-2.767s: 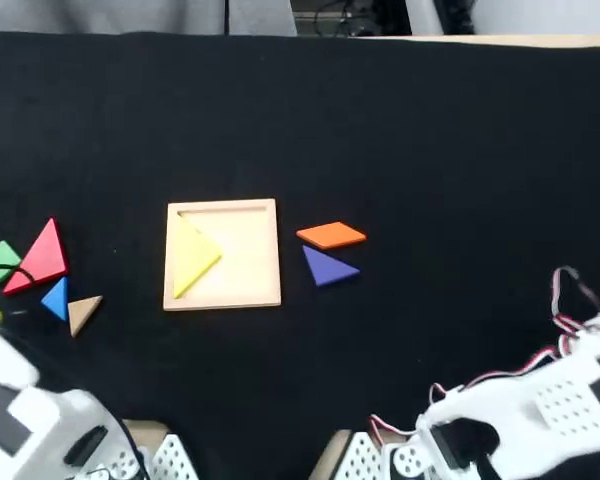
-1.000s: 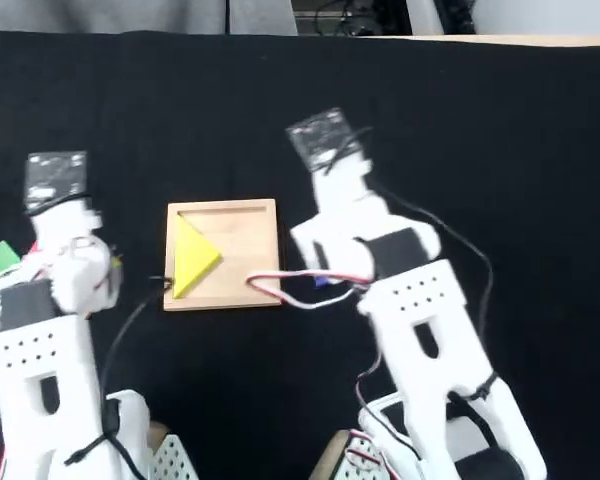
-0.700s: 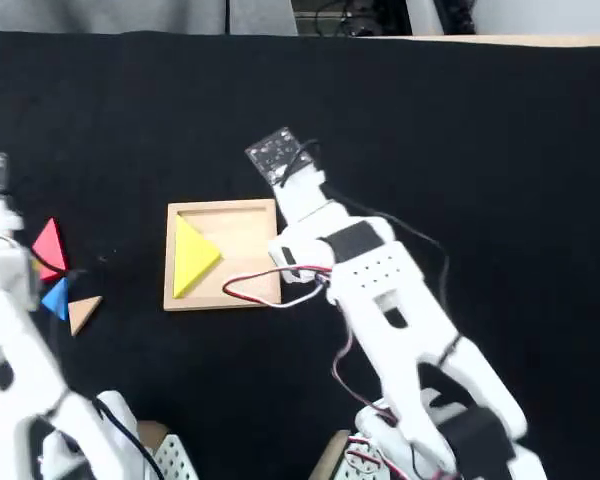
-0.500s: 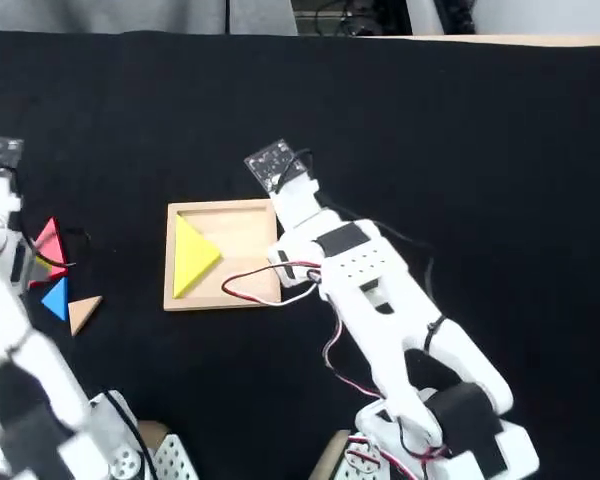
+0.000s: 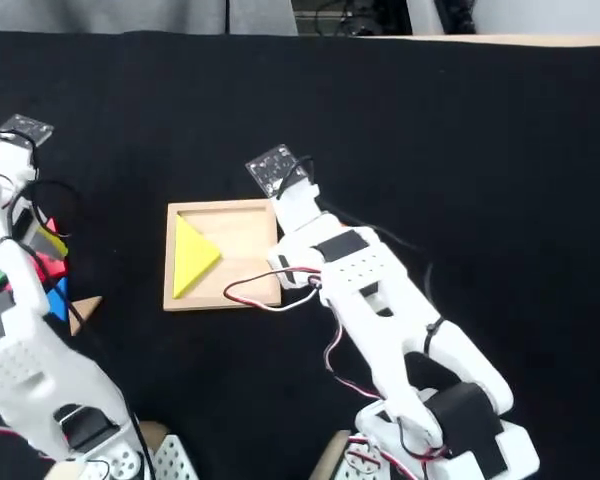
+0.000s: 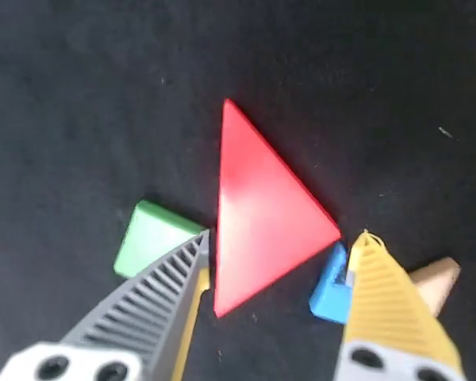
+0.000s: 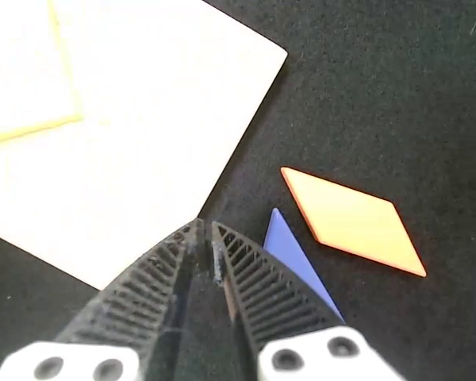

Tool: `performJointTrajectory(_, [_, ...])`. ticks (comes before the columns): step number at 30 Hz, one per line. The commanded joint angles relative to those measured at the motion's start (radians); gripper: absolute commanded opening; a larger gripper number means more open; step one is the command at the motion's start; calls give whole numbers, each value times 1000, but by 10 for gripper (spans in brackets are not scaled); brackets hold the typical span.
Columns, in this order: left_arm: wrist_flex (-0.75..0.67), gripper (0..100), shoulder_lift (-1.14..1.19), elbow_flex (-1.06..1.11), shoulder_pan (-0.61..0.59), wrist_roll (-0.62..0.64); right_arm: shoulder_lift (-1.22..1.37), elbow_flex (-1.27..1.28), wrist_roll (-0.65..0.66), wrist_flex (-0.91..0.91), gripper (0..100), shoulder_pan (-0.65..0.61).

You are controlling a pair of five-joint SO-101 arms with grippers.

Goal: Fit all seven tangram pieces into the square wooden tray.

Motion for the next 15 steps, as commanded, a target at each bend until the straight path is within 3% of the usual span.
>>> performJointTrajectory(1, [6, 283, 84, -136, 8, -29, 4, -4, 17, -20, 11, -15])
performJointTrajectory(15, [8, 279, 176, -114, 13, -25, 4, 22, 40, -66, 12, -15])
